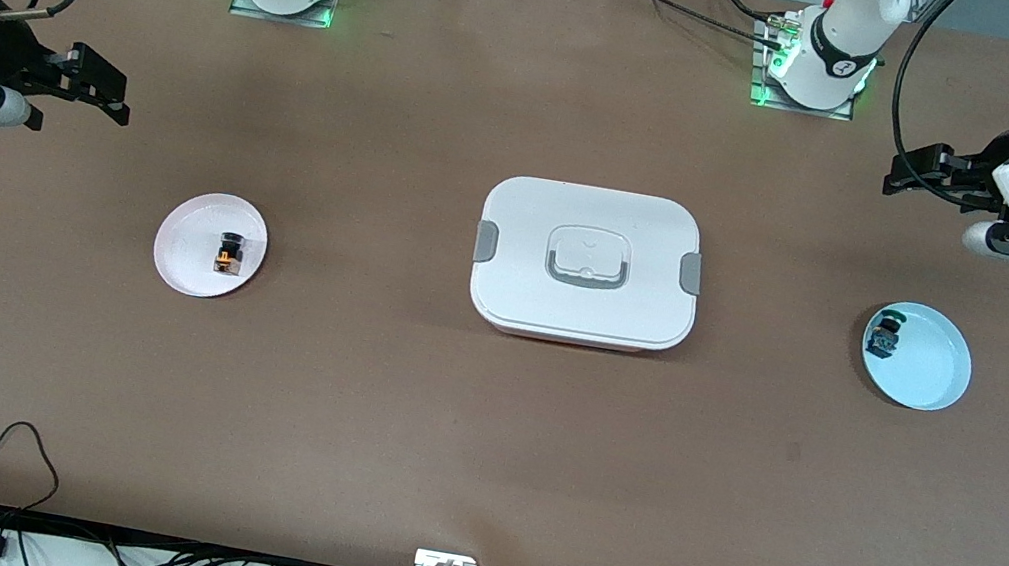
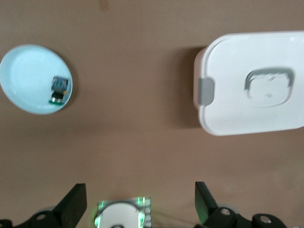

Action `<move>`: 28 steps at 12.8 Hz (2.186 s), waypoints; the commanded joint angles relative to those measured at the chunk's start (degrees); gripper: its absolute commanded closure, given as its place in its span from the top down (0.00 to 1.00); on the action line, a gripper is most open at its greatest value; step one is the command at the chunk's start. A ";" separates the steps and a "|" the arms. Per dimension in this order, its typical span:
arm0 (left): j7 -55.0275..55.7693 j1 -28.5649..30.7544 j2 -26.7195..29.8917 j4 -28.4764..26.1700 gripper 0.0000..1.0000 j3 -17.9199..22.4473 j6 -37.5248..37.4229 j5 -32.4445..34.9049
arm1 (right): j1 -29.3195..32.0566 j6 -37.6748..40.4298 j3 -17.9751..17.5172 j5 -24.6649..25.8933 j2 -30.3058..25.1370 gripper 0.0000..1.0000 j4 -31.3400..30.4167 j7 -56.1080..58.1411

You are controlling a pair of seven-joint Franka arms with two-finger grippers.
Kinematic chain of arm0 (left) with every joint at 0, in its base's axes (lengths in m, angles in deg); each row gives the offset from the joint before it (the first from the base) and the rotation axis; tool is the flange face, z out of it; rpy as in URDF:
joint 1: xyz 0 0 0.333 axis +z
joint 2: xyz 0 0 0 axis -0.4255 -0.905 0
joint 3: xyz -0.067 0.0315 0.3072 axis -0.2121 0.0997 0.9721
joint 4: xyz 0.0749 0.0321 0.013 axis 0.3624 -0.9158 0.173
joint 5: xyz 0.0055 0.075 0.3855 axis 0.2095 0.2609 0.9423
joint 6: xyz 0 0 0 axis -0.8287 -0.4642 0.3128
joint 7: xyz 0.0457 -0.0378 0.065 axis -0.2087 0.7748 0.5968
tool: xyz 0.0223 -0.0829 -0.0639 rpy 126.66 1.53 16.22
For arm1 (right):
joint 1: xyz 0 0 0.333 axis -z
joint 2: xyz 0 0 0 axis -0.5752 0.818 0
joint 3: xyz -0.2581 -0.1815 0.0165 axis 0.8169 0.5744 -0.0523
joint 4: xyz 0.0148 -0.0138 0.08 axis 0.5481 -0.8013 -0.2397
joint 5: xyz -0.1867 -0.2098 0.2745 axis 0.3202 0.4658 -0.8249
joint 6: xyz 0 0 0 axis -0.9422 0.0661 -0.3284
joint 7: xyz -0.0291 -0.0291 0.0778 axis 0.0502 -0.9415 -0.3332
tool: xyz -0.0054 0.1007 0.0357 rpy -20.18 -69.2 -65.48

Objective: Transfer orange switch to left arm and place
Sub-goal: 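Move the right gripper toward the orange switch on the white plate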

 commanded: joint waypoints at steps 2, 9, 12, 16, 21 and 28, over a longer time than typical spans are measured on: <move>0.55 0.03 -1.91 3.57 1.00 -1.12 1.55 2.40 | 0.30 1.59 0.15 -0.38 -0.44 1.00 0.91 -0.15; 0.20 1.27 -3.96 5.68 1.00 -0.50 1.73 10.22 | 1.79 4.92 0.50 -6.35 -0.17 1.00 -0.23 6.06; 0.20 0.22 -4.39 5.24 1.00 -0.94 1.73 10.48 | 2.06 5.20 0.67 -6.36 -0.26 1.00 -0.93 22.12; 0.11 0.48 -4.92 5.77 1.00 -1.64 1.73 8.90 | 3.11 2.66 0.94 -5.48 -0.09 1.00 -1.02 50.48; 0.11 0.65 -5.01 5.85 1.00 -1.55 1.73 8.99 | 1.71 -0.86 0.50 3.30 0.00 1.00 -1.63 72.43; -0.07 1.09 -5.01 5.85 1.00 -1.47 1.73 8.99 | -0.75 -9.28 0.24 3.75 0.18 1.00 -11.71 79.22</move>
